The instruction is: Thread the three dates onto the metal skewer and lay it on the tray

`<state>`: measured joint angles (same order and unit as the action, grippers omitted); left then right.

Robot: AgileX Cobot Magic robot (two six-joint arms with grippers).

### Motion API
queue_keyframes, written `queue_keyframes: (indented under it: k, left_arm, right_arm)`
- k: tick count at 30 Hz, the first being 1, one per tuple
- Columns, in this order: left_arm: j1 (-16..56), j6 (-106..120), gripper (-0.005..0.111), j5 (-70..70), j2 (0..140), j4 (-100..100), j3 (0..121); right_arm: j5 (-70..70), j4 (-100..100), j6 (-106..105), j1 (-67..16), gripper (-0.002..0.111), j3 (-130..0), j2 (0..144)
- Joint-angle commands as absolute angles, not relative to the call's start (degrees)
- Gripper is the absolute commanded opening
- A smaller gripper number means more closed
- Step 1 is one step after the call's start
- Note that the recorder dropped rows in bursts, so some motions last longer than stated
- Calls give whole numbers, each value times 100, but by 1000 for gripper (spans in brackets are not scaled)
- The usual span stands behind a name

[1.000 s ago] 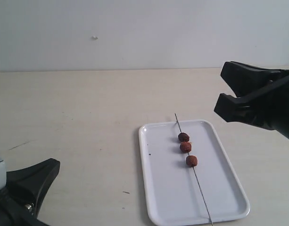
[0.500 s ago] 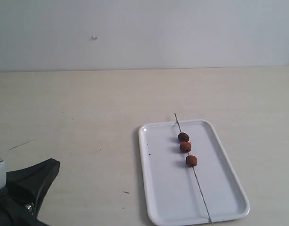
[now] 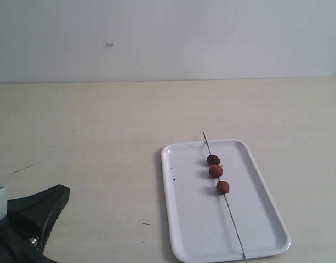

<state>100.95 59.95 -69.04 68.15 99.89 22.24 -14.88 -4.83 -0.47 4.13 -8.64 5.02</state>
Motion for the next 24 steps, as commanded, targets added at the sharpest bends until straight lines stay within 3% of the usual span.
queue_keyframes:
  k: [1, 24]
  left_arm:
    - [10129, 5960, 0, -6996, 6773, 9995, 2192]
    - [10129, 5960, 0, -6996, 6773, 9995, 2192]
  right_arm:
    - [-1217, 60, 398, 444, 0, -292, 174]
    - [-1617, 0, 285, 444, 0, 0, 0]
